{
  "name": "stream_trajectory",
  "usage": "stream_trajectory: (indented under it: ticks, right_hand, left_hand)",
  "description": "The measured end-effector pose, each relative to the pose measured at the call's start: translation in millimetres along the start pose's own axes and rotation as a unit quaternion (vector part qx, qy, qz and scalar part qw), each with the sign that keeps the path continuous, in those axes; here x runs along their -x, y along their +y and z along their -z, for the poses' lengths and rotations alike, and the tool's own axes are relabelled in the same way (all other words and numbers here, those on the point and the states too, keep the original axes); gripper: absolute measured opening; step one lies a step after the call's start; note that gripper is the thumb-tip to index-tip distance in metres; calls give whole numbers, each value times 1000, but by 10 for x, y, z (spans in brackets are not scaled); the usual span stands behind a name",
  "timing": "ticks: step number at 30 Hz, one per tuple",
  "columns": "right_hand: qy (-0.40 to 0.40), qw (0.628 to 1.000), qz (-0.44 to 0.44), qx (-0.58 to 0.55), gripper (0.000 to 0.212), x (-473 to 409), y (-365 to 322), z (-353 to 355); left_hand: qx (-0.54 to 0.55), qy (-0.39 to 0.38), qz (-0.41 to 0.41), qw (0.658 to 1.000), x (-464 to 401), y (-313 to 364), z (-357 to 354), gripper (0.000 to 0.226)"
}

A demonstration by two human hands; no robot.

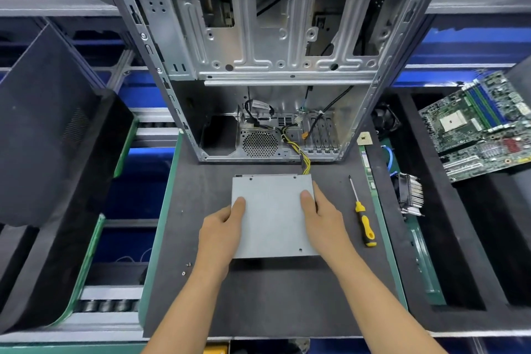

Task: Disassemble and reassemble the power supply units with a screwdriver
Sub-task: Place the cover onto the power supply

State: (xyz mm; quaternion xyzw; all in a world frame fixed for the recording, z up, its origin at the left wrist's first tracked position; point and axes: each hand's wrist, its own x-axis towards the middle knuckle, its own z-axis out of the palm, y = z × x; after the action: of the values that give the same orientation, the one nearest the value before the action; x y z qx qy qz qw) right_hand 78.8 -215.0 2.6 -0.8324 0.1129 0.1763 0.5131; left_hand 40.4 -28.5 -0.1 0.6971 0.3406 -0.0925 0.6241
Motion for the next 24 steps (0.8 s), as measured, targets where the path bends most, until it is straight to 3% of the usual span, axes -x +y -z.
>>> stream_trajectory:
  ticks: [5,20,24]
  right_hand:
    - [27,1000,9,-10,38,56,-21,-11]
    - [26,1000,6,10,35,-65,-78,22]
    - [35,999,16,8,32,-72,-73,23]
  left_hand:
    - [-42,12,-31,999,47,37,-41,52]
    - [-70,53,-49,995,4,55,-82,53]
    - [-23,22,-47,998,-18,37,-100,33]
